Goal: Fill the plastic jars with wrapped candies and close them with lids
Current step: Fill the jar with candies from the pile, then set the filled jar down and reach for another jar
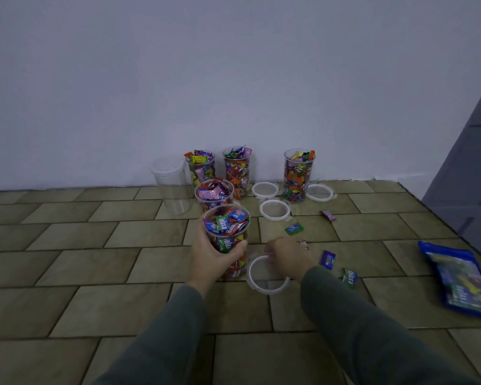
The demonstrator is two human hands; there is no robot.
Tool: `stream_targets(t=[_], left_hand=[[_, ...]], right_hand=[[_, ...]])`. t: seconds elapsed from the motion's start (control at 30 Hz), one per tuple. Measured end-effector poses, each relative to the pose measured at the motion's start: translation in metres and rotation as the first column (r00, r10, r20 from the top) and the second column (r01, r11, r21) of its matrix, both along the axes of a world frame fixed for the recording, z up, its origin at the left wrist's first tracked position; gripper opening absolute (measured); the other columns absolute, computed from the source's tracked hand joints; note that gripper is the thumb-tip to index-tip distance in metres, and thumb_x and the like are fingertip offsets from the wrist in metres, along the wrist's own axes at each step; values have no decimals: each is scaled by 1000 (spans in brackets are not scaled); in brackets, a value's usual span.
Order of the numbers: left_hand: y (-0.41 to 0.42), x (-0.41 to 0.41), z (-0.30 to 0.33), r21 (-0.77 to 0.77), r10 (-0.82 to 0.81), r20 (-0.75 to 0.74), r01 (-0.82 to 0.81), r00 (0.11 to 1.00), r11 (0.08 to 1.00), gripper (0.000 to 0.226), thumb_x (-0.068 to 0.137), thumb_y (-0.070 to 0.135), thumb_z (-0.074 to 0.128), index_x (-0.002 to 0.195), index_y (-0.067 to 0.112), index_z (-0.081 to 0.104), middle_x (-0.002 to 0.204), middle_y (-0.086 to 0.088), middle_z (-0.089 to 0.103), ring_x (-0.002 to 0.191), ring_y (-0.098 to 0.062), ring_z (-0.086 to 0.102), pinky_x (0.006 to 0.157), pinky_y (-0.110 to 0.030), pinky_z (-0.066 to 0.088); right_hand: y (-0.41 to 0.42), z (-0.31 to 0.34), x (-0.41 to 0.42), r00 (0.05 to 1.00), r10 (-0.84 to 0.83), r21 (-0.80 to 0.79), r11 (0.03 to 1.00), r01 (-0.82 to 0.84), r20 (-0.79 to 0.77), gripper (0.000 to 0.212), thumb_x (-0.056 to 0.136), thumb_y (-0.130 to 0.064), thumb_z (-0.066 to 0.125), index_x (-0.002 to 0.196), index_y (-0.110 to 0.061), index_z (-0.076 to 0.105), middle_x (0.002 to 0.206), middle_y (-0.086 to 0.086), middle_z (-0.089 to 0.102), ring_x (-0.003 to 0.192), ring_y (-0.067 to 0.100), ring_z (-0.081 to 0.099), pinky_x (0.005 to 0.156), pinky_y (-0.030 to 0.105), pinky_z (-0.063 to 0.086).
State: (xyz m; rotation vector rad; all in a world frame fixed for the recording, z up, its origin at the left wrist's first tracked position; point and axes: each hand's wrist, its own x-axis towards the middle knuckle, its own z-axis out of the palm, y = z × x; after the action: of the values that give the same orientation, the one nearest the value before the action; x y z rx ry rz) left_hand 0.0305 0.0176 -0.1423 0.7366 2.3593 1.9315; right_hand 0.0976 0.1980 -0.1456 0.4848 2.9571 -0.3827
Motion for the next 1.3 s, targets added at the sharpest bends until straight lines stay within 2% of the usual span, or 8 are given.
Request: stream_targets(t=[0.23,0.43,0.5,0.63,0.9,1.03,1.17,1.3], left_hand=[[-49,-20,-1,6,201,-16,-201,979,980,82,64,17,89,131,21,42,121,2,56,109,-8,57,90,-23,49],[-90,-40,6,56,349,-25,-348,937,936,78,65,19,89,128,25,43,122,1,58,108,-9,59,91,-25,51],[-100,-46,9,53,356,-20,-354,934,934,79,66,21,88,130,24,42,124,0,57,111,-11,58,92,-27,51],[-112,-50,13,61,331,7,-330,944,942,82,68,20,87,135,23,41,128,2,55,112,-9,56,77,-7,48],[-113,-46,24,198,296,89,-308,951,930,97,67,41,82,148,23,31,140,5,45,121,-10,52,91,-20,50],[-115,-54,43,237,353,13,-346,936,908,73,79,59,57,141,24,41,137,3,45,123,-9,48,91,-27,49],[-109,-71,81,270,386,-31,-364,922,891,34,96,43,50,128,30,50,125,12,53,113,3,49,86,-13,40],[-104,-104,101,39,318,46,-320,947,947,37,93,52,54,124,31,53,120,9,57,112,-12,53,97,-36,46]], right_hand=[[-49,-1,-30,999,27,-170,985,-30,-24,25,93,-19,55,115,-18,66,114,10,65,103,26,63,84,31,51],[-95,-3,-58,997,42,-251,966,-57,-64,21,94,-20,57,110,-14,69,111,11,65,101,27,63,82,33,52],[-107,-3,-66,997,34,-260,964,-50,-67,22,94,-20,56,110,-11,69,110,11,65,100,28,63,81,33,52],[-121,-4,-75,996,6,-258,966,-28,-86,26,94,-23,56,112,-8,68,110,13,65,97,29,65,84,38,56],[-117,12,-72,971,4,-360,928,-92,-237,24,90,-21,59,106,-6,68,101,9,68,93,23,64,80,30,53],[-120,50,-68,905,-5,-380,909,-174,-425,20,90,-23,60,102,-9,68,86,1,63,77,12,56,67,21,43],[-120,89,-69,832,22,-359,895,-263,-554,15,90,-24,60,94,-13,69,78,-4,63,69,7,55,55,12,37],[-118,109,-75,763,30,-339,884,-321,-646,14,90,-22,59,94,-13,69,81,-2,64,66,1,52,58,8,40]])
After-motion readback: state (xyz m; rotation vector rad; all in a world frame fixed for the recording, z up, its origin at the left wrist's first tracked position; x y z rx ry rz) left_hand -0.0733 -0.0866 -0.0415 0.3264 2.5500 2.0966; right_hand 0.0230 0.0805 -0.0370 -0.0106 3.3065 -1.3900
